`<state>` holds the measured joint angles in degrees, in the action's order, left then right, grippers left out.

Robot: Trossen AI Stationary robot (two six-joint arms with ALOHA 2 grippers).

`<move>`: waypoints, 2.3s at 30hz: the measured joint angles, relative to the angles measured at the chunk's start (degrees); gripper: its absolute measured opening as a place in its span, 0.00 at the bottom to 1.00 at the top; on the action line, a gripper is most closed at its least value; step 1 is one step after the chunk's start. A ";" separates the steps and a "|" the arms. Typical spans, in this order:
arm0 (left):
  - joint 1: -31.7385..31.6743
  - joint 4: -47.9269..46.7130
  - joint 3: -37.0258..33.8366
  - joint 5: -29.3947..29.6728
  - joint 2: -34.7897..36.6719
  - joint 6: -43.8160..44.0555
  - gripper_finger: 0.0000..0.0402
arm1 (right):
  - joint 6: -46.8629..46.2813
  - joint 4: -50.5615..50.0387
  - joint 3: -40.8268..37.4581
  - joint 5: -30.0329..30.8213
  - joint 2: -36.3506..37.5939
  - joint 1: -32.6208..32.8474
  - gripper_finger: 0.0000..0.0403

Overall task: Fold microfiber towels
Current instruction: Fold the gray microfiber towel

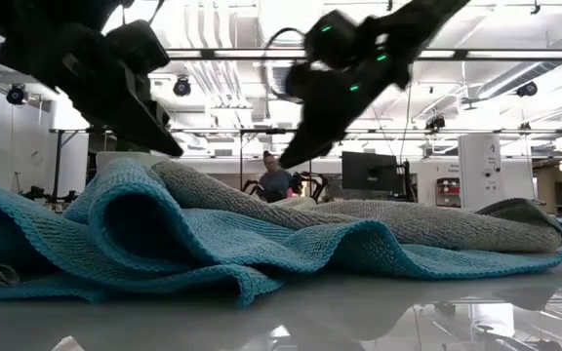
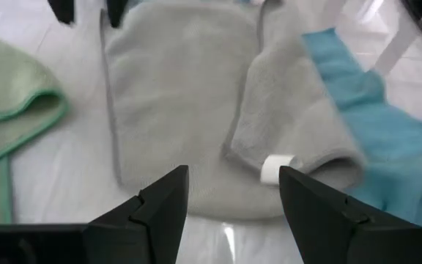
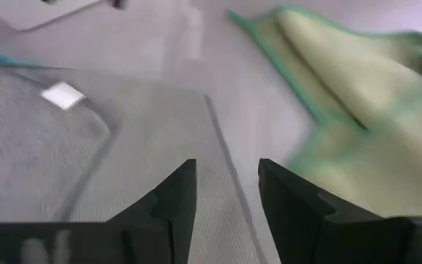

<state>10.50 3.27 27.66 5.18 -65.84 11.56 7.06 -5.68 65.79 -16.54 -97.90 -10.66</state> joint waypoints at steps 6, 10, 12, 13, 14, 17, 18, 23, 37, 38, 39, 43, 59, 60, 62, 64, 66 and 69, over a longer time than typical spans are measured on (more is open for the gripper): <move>0.00 -0.05 -0.02 1.19 -0.33 -0.43 0.49 | 1.88 -3.91 11.43 -4.14 -11.23 -0.64 0.36; 0.00 -0.44 -0.02 1.45 0.14 -1.65 0.49 | 1.97 -5.36 16.75 -6.69 -16.84 -0.63 0.37; 0.00 -1.01 -0.02 2.13 0.35 -1.96 0.49 | 1.99 -6.54 18.59 -8.14 -18.81 -0.63 0.38; -0.02 -0.88 -0.02 2.58 0.39 -2.00 0.49 | 1.99 -6.84 19.20 -8.71 -19.57 -0.63 0.38; -0.02 -0.73 0.00 2.77 0.42 -2.02 0.49 | 1.97 -6.88 19.60 -9.08 -20.12 -0.63 0.38; -0.02 -0.82 0.00 3.08 0.62 -1.90 0.49 | 2.10 -6.85 20.09 -9.23 -21.73 -0.44 0.37; -0.02 -0.75 -0.02 3.42 0.67 -1.85 0.49 | 2.46 -6.90 20.09 -9.21 -22.18 -0.40 0.36; -0.02 -0.73 0.00 4.42 0.96 -1.70 0.49 | 3.71 -7.30 19.87 -9.58 -23.15 0.07 0.32; -0.03 2.24 0.00 6.18 0.96 -3.42 0.49 | 12.73 -7.75 19.44 -9.47 -22.86 3.05 0.03; -0.03 2.23 0.00 6.33 0.96 -3.41 0.49 | 13.10 -7.96 19.22 -9.38 -22.45 3.32 0.03; -0.03 2.27 0.00 6.44 0.96 -3.37 0.49 | 13.20 -8.31 18.83 -9.34 -21.88 3.61 0.03; -0.04 2.26 0.00 6.94 0.96 -3.03 0.49 | 14.69 -9.28 16.61 -8.96 -18.23 4.78 0.02; -0.03 19.34 0.05 7.71 -9.11 -2.95 0.49 | 16.32 -8.77 -1.76 0.09 3.49 14.93 0.02; -0.02 21.96 0.05 7.65 -10.59 -2.93 0.49 | 15.57 -8.44 -2.75 0.09 4.47 15.57 0.02; -0.03 26.76 0.05 7.54 -13.62 -2.90 0.49 | 13.15 -7.87 -4.64 0.04 5.37 16.70 0.02; -0.02 31.98 0.07 7.29 -16.80 -2.89 0.49 | 11.28 -6.62 -6.40 0.08 5.99 17.83 0.02; -0.03 35.08 0.69 7.23 -19.89 -2.87 0.49 | 9.69 -5.03 -7.89 0.13 6.37 18.87 0.02; -0.02 36.56 3.20 7.16 -24.36 -1.42 0.49 | 7.37 -1.94 -9.30 0.11 6.28 20.26 0.02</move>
<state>10.48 39.83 30.85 12.34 -90.21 10.14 14.43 -7.62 56.49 -16.43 -91.62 9.60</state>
